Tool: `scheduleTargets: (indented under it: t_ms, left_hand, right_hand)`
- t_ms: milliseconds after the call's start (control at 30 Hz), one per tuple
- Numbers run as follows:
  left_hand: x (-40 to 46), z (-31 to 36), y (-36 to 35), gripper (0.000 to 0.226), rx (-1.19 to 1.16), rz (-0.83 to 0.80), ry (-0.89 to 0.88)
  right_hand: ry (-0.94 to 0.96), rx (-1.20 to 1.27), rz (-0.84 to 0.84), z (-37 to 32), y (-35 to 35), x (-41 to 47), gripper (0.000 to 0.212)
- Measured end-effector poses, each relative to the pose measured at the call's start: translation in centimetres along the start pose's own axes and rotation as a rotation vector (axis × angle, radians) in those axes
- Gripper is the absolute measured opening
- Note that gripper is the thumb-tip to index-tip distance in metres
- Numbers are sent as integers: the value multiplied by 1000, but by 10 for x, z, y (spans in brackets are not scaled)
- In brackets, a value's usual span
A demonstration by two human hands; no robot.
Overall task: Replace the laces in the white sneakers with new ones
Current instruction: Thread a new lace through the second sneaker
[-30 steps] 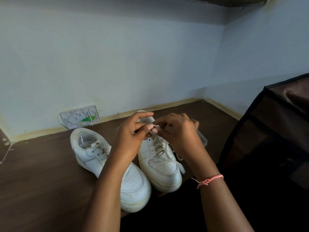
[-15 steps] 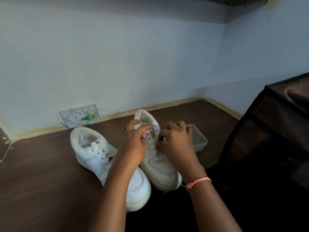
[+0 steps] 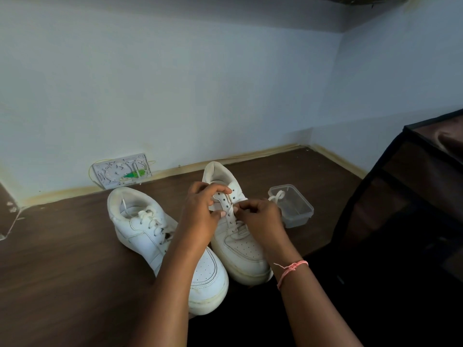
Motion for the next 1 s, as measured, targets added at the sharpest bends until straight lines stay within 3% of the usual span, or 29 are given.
scheduleTargets:
  t_ms: [100, 167, 233, 333, 400, 533, 600, 667, 767, 833, 1000]
  left_hand:
    - [-1, 1, -1, 51, -8, -3, -6]
    - [-1, 2, -2, 49, -9, -6, -10]
    - [0, 1, -1, 49, -12, -5, -10]
    - [0, 1, -1, 50, -19, -4, -11]
    - [-1, 2, -3, 52, -10, -2, -31]
    - [0, 1, -5, 53, 2, 13, -46]
    - [1, 0, -5, 55, 7, 21, -42]
    - [1, -1, -5, 54, 2, 18, -35]
    - [1, 1, -3, 50, -20, 7, -27]
    - [0, 3, -3, 47, -26, 4, -29]
    - [0, 4, -4, 48, 4, 16, -57]
  right_hand:
    - [-29, -22, 4, 3, -3, -2, 12]
    - [-110, 130, -58, 5, -4, -2, 5]
    - [-174, 281, -117, 6, -5, -2, 12]
    - [-162, 289, -98, 4, -6, -1, 18]
    - [-136, 159, -40, 5, -6, -1, 19]
    - [55, -370, 104, -9, 8, 0, 10]
    - [84, -442, 108, -12, 6, 0, 10]
    - [35, -305, 84, -10, 5, -1, 10]
    - [-164, 261, -71, 0, -7, -3, 16]
    - [-200, 325, -102, 3, -10, 0, 20]
    - [22, -273, 124, -5, 4, 3, 5]
Point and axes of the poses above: each hand's wrist, its own x-axis towards the middle knuckle, its own y-axis out of the back of the hand, z = x × y, the point moved 10 cm from there along x, towards the middle knuckle, and after that the axes turned 11 degrees about z, right-handed, at the moved point
